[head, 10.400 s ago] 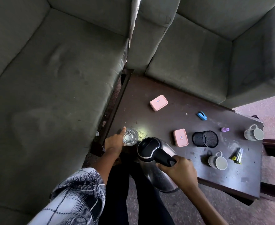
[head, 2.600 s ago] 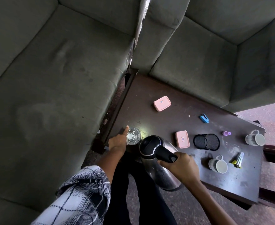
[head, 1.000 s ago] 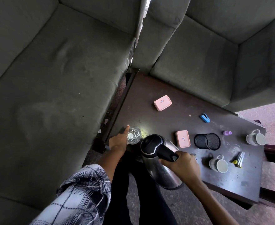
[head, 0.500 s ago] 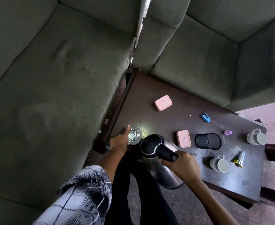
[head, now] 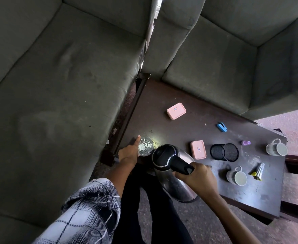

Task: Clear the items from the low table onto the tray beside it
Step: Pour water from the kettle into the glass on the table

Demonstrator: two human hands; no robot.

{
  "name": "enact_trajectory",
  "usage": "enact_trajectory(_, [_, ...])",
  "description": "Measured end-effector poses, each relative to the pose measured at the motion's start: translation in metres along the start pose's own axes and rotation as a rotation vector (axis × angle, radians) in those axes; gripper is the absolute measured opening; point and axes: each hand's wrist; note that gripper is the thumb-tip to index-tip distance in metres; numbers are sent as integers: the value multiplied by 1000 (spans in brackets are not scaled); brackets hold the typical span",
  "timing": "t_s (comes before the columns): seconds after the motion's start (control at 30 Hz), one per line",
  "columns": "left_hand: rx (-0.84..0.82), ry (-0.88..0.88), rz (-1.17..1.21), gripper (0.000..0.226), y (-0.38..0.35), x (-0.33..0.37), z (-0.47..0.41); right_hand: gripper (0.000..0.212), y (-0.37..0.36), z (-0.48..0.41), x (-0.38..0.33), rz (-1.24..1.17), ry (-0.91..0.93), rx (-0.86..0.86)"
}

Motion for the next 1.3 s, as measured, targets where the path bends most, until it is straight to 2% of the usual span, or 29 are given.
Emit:
enact_trajectory(0.2, [-14,5,-6,75,-1,1,-1,56,5,4,4,-43,23,27])
enact_trajectory(0.37, [-57,15,16,76,4,2,1,48,7,9,15,-121,2,55])
enact_trajectory(0.53, [-36,56,125,78,13,9,15,46,12,15,25,-187,-5,102])
enact_trajectory(0.63, [19,49,220,68,25,12,21,42,20,20,29,-238,14,108])
enact_trajectory(0.7, [34,66,327,61,39,14,22,43,29,24,31,-261,29,115])
enact_trajectory(0.73, [45,91,409,51,47,16,24,45,33,26,33,-274,27,123])
enact_trajectory(0.77, [63,123,512,40,53,20,25,47,38,29,35,-290,16,130])
enact_trajectory(0.83, [66,182,754,33,72,35,32,50,46,34,39,-334,-16,147])
enact_trajectory(0.93, [-55,246,1063,27,103,66,50,53,63,44,46,-419,-74,184])
enact_trajectory(1.03, [-154,182,1122,27,120,93,67,61,83,58,57,-548,-164,215])
enact_trajectory(1.13, [-116,63,1172,19,134,123,91,73,102,77,76,-688,-274,287])
enact_trajectory(1.2, [-58,-70,1182,18,135,144,104,65,115,90,90,-760,-339,352])
enact_trajectory(1.3, [-31,-208,1169,18,129,179,121,36,132,109,116,-866,-417,410])
Point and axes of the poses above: each hand's wrist, its own z-axis away from the middle knuckle, its own y-axis out of the back of the hand, x = y × z, and after that the axes turned 15 degrees about x, right-handed
